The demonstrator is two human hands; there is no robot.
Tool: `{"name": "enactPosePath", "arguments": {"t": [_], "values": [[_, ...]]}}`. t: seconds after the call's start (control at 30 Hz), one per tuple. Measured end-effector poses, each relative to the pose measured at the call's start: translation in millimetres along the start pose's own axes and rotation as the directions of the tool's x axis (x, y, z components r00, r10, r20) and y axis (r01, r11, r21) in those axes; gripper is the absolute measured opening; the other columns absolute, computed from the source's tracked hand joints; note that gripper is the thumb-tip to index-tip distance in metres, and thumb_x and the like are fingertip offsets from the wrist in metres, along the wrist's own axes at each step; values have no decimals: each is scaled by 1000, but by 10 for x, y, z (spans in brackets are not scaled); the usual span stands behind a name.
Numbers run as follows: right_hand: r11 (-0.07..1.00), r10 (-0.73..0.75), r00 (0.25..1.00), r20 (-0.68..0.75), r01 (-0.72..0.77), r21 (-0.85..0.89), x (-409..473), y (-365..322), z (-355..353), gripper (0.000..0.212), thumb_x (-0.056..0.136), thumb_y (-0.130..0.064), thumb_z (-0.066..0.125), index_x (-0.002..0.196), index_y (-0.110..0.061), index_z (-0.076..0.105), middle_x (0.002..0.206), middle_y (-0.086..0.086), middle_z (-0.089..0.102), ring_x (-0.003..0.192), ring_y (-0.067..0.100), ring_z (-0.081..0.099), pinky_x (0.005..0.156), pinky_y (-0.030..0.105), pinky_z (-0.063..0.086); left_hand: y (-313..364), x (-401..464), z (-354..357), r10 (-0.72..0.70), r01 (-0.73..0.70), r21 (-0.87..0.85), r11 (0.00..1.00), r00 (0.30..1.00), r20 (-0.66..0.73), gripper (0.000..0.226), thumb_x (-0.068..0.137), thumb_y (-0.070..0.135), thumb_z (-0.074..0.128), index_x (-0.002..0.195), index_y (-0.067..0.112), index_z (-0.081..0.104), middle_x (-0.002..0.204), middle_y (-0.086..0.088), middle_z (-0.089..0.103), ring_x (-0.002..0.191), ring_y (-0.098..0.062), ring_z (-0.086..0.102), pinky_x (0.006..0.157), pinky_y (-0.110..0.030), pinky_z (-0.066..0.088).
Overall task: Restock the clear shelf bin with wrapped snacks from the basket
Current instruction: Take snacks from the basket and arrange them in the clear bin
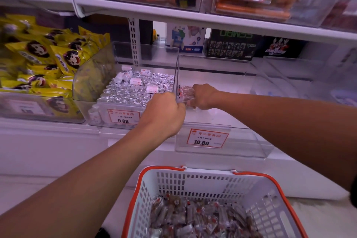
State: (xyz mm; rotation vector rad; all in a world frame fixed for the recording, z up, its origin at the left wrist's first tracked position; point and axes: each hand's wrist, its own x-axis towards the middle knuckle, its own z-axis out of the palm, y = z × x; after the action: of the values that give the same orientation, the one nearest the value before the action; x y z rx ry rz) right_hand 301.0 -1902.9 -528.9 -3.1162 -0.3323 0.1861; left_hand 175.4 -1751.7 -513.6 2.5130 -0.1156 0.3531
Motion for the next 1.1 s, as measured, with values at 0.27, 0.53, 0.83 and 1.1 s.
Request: {"name": "enactPosePath", "arguments": {"t": [0.27,0.53,0.83,1.1], "values": [[980,-89,661,-745,193,55,-1032,17,-473,20,97,-36,52,86,-20,59,77,-2,62,70,19,59,59,30,45,-4,-110,-389,44,-45,-66,997,999,-13,52,72,67,47,71,16,57,58,5,54,55,-17,53,52,-27,35],[927,-362,921,145,340,160,-2300,38,1847,27,95,-37,58,115,-20,60,113,10,66,104,29,63,83,35,48,-488,-1003,625,-273,-81,355,931,489,829,30,93,35,60,105,9,69,91,-7,71,81,-24,69,62,-29,54],[975,38,767,641,-168,143,-2967,688,3425,96,57,-51,83,138,-18,43,135,13,52,122,34,54,102,35,47,-1078,-2506,2263,-418,280,329,902,374,828,111,85,51,72,159,13,-2,164,-13,19,145,-33,32,114,-42,34],[998,10,769,639,-43,36,-2910,635,3668,71,74,-40,76,136,-20,46,133,15,55,120,34,55,96,39,50,-1056,-2542,2489,-345,222,273,936,431,834,86,84,21,78,153,25,27,145,-15,46,123,-32,52,97,-38,48]]}}
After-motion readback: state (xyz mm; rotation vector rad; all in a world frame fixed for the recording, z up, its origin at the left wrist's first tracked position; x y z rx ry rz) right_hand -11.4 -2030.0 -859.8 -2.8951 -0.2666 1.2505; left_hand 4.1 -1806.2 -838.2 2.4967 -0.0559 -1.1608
